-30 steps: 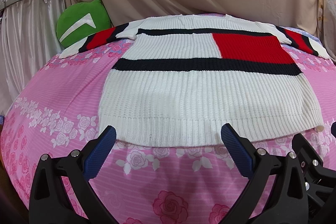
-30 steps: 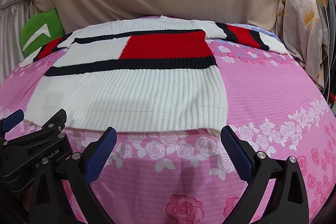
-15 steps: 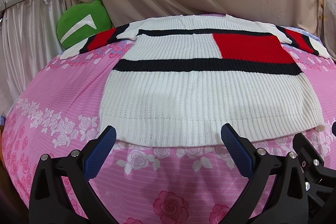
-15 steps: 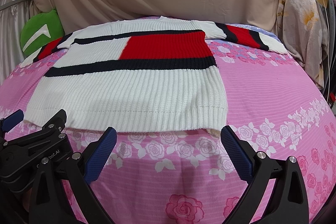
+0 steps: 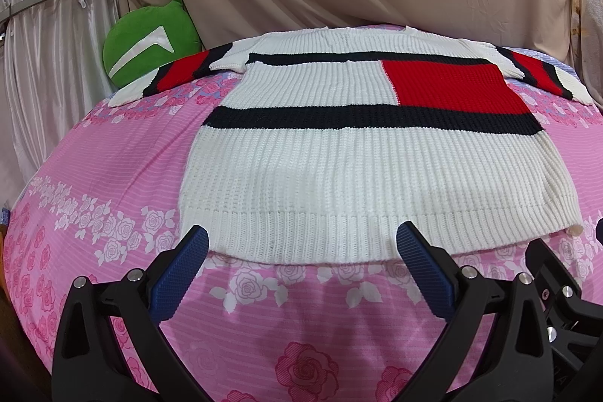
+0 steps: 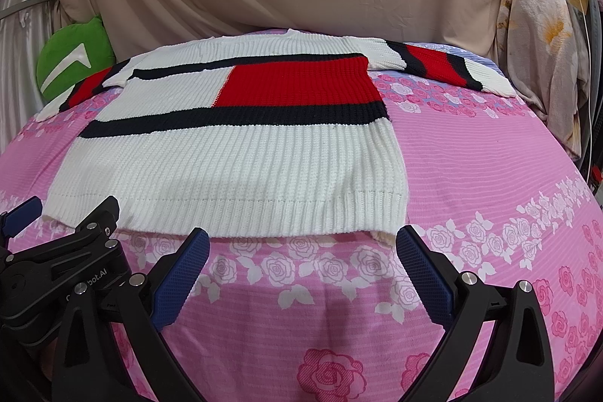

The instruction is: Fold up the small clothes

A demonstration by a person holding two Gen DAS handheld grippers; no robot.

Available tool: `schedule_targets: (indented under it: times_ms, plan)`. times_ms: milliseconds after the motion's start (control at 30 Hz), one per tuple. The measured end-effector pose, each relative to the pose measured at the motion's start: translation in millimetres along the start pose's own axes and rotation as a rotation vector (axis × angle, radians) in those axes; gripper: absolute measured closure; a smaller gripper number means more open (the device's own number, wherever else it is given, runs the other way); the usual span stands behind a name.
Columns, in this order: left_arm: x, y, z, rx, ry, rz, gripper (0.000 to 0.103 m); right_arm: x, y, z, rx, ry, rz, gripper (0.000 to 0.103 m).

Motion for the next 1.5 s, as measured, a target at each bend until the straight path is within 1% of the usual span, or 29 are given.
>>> schedule_targets:
  times_ms: [533,633,767,900,967,1033,1133,1233,1300,1367,1400,1433,1500]
  plan:
    - [-0.7,-1.1,-1.5,-0.008,0.002,0.0,0.005,-0.4,-0.9,-1.0,-0.001,0.002,0.001,0.005]
    - [-1.9,-2.7,-3.7,-0.017,-0.004,0.01,0.005,-2.5,-0.7,-2.9,-0.003,0.017,0.0,0.005]
    - [-4.2,-3.1,-5.2,-0.031,-0.041,0.04,0.005,-4.5,0.4,-6.5,-0.009,0.041,-0.004,0.005]
    - [-2.1,-2.9,-5.0,-0.033,-0.047,0.042,0.005,-4.7,0.4,-6.9,-0.013,0.032,-0.003,0.005]
    - [0.3,-1.5,-2.8,-0.024,-0.047,0.036,0.005,-3.5,1.7,-4.7,-0.002,0.044,-0.007,0.005]
    - [0.0,1.4,1.4,-0.004,-0.048,0.04,0.005,1.5,5.6,-1.7,0.017,0.075,-0.019,0.005]
    - [-2.4,7.0,3.9,0.009,-0.048,0.049,0.005,25.3,18.2,1.0,0.066,0.094,-0.055,0.005]
    - [-3.2,21.4,4.6,0.012,-0.07,0.041,0.005,63.9,40.0,-4.6,0.091,0.067,-0.052,0.005]
    - [-5.2,36.6,5.0,0.023,-0.085,0.052,0.005,98.9,57.4,-14.6,0.085,0.026,-0.066,0.005]
    - [-5.1,53.7,2.3,0.031,-0.116,0.056,0.005,139.8,76.3,-31.9,0.078,-0.007,-0.082,0.005]
    - [-4.6,61.7,-0.2,0.037,-0.125,0.054,0.005,162.8,85.5,-42.5,0.078,-0.037,-0.092,0.005]
    - [-4.7,71.1,-4.2,0.048,-0.125,0.046,0.005,183.6,92.7,-52.6,0.079,-0.064,-0.1,0.005]
    - [-5.6,86.9,-14.0,0.065,-0.112,0.022,0.005,225.9,107.1,-79.4,0.064,-0.084,-0.127,0.005]
Point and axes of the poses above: each gripper's, at about its wrist camera, not at the fingertips, and z roughly against the way its jaws point, x to its right, y to its top, the point moved 10 cm from there along -z, roughly the way its jaws point, and after that the axes turned 8 degrees about z, right-handed, at the moved point
